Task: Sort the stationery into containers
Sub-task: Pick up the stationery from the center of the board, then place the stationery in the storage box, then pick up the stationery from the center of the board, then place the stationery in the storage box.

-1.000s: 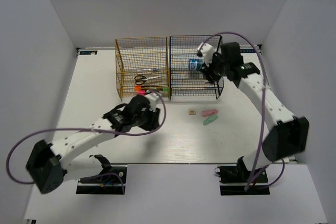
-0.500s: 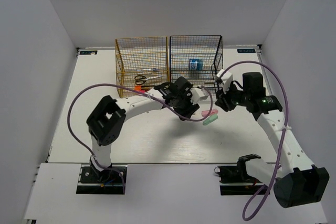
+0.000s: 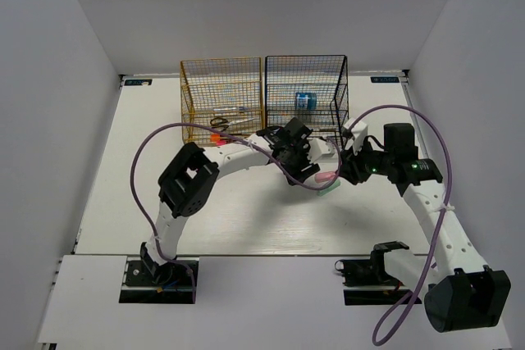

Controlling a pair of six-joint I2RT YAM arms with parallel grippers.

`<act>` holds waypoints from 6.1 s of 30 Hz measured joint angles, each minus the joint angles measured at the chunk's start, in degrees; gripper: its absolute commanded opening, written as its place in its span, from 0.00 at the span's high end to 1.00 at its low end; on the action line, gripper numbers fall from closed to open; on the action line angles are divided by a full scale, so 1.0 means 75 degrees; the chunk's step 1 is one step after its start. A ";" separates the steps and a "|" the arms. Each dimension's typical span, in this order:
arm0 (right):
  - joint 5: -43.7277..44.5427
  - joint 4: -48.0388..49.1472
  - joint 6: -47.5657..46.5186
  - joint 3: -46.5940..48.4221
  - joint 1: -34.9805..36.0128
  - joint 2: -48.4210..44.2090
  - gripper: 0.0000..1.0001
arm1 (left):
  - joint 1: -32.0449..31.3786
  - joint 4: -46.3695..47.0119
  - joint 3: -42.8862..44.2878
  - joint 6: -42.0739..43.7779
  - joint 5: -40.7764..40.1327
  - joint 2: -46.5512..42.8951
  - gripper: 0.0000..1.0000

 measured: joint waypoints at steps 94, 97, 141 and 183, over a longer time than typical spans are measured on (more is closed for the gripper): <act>-0.1536 0.0015 -0.4438 -0.0723 -0.0562 0.1058 0.57 | 0.0909 0.2763 -0.1445 -0.3684 -0.2206 -0.4383 0.19; -0.1740 -0.0816 -0.6187 -0.0323 -0.0562 0.2060 0.54 | 0.0866 0.1880 -0.2463 -0.3751 -0.1982 -0.5837 0.30; 0.0245 -0.0105 -0.8166 0.1265 0.0420 0.5782 0.80 | 0.1058 -0.1306 -0.7839 -0.3337 -0.1891 -1.1677 0.42; 0.2661 0.2640 -0.3660 0.2748 0.1411 0.4328 0.38 | 0.1139 -0.1268 -0.7868 -0.3404 -0.1562 -1.1109 0.42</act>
